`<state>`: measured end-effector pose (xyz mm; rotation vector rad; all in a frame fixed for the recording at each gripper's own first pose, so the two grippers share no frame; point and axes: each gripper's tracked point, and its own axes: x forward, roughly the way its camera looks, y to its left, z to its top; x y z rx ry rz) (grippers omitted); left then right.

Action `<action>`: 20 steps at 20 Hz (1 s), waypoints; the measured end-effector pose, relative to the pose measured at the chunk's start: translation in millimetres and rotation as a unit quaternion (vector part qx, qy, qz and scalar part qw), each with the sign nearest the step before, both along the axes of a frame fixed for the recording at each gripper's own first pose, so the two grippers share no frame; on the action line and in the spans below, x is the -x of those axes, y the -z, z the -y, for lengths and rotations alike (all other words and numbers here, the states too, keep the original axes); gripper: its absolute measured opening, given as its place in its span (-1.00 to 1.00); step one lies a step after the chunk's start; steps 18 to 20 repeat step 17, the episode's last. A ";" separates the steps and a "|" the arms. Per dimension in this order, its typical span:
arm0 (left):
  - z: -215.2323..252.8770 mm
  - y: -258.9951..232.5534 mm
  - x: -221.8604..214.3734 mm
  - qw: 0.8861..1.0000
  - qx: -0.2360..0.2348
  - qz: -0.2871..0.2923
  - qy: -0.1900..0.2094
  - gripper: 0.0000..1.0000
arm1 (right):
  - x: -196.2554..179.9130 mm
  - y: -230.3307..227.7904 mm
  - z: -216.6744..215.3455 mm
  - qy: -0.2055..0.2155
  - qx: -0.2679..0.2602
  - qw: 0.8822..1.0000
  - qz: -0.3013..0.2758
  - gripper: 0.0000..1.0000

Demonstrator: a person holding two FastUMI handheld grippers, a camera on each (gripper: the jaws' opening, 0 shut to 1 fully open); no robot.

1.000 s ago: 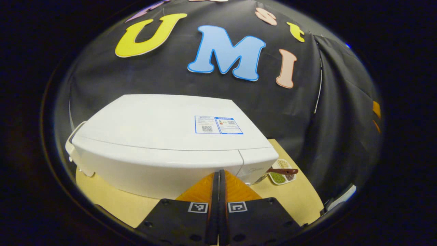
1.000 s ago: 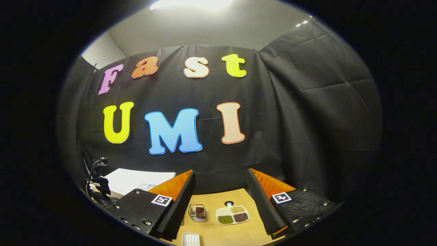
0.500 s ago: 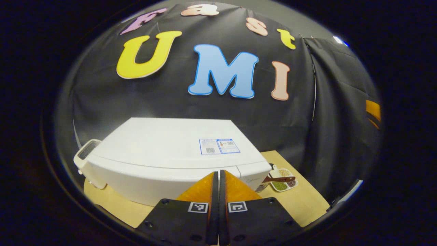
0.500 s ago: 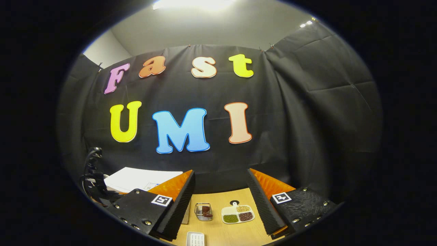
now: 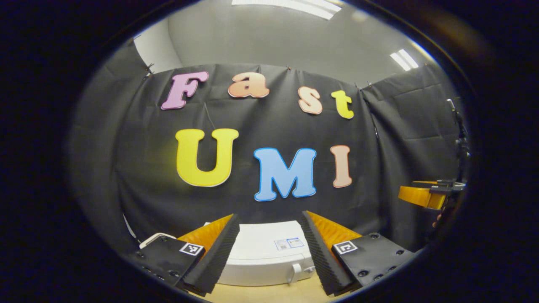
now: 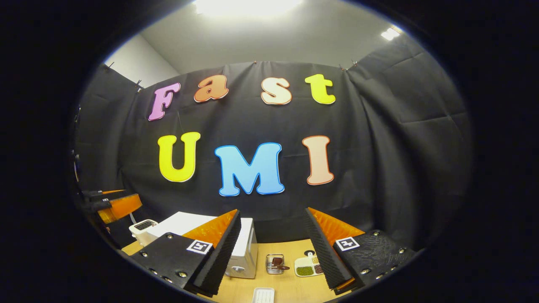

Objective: Open the microwave oven with the left hand, put the food in, and close the microwave oven.

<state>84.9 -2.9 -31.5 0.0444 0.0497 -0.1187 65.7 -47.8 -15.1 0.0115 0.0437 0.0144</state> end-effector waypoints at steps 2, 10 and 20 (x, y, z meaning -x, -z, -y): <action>-6.4 -26.5 19.1 1.000 0.006 0.015 0.004 0.87 | 8.8 -8.5 -14.7 -0.002 0.001 1.000 0.008 0.81; -63.7 -57.8 68.0 0.999 0.040 0.034 -0.008 0.92 | 49.7 -36.2 -54.1 0.010 0.004 1.000 0.027 0.81; -83.4 -56.9 81.6 0.998 0.047 0.042 -0.013 0.92 | 66.3 -36.4 -76.5 0.005 0.017 1.000 0.019 0.81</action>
